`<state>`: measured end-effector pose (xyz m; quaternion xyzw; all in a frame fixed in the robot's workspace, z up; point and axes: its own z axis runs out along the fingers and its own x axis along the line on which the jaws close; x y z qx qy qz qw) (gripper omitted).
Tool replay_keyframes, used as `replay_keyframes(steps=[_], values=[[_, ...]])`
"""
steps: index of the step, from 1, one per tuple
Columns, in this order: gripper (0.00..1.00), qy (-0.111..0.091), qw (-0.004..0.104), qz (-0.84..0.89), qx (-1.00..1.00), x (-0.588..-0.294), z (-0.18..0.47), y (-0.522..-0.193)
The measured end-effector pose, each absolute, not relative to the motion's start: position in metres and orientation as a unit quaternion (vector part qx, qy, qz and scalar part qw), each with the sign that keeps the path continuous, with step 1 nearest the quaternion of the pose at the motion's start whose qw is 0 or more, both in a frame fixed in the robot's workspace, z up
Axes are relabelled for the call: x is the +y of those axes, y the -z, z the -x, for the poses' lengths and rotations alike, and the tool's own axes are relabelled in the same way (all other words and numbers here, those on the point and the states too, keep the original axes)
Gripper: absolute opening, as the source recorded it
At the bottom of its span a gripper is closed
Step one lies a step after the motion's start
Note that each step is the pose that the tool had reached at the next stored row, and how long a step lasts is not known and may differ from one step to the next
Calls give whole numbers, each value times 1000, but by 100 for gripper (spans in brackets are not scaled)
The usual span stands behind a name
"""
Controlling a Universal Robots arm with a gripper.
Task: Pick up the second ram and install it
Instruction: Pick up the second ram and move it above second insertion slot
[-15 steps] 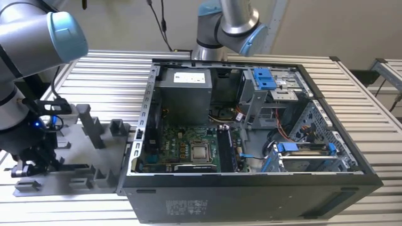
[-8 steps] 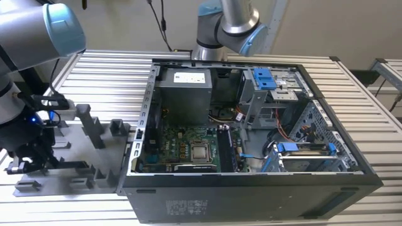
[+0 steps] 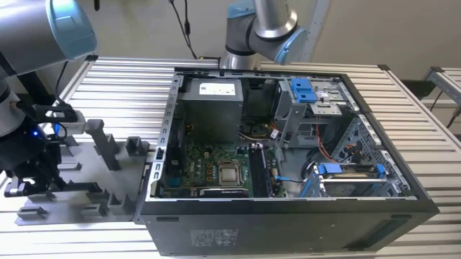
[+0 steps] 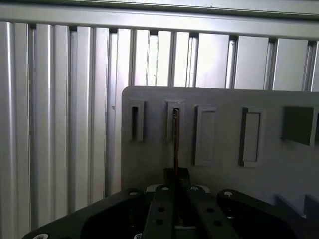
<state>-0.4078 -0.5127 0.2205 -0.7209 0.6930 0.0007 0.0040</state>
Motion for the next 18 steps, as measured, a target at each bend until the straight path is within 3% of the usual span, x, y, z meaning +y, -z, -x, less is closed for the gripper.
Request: replay_keyframes(steps=[18], values=[[14, -1, 4, 707, 707, -513, 408, -236]])
